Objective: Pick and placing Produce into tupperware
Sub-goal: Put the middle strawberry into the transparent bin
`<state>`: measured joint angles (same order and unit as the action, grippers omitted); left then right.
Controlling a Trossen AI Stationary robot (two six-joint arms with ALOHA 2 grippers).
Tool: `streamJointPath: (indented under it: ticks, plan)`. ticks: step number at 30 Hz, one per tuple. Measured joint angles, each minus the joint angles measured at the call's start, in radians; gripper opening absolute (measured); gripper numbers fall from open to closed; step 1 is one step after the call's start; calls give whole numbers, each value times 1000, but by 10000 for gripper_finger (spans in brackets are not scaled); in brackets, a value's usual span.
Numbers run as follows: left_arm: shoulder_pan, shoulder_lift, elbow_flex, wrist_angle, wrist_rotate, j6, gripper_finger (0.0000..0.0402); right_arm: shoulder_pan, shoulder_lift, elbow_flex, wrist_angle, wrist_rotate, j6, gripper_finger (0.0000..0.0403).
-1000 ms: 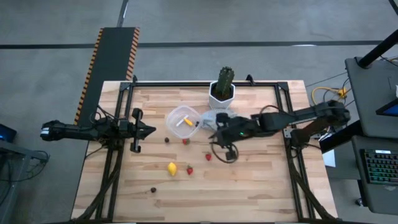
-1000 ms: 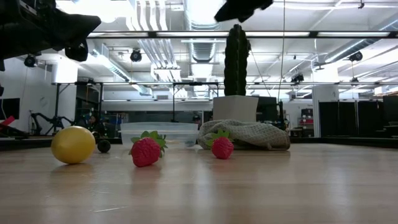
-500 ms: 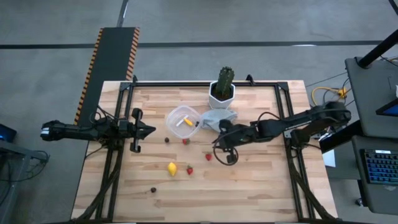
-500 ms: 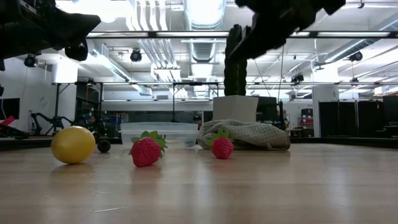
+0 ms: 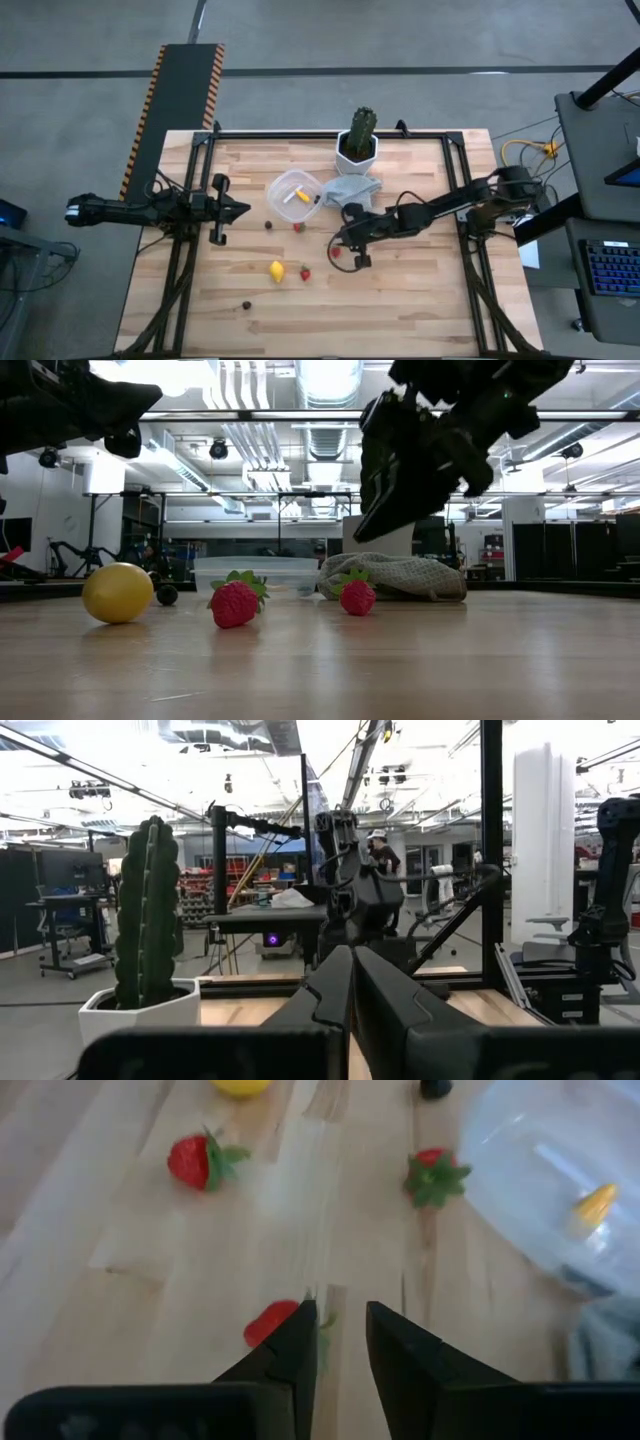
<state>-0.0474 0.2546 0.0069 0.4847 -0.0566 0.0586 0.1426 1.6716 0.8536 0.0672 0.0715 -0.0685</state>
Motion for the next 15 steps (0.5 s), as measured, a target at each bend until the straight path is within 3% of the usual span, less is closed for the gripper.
streamJointPath:
  ticks: [15]
  plan:
    - [0,0,0,-2,0,0,0,-6,43,5,38,0,23,133]
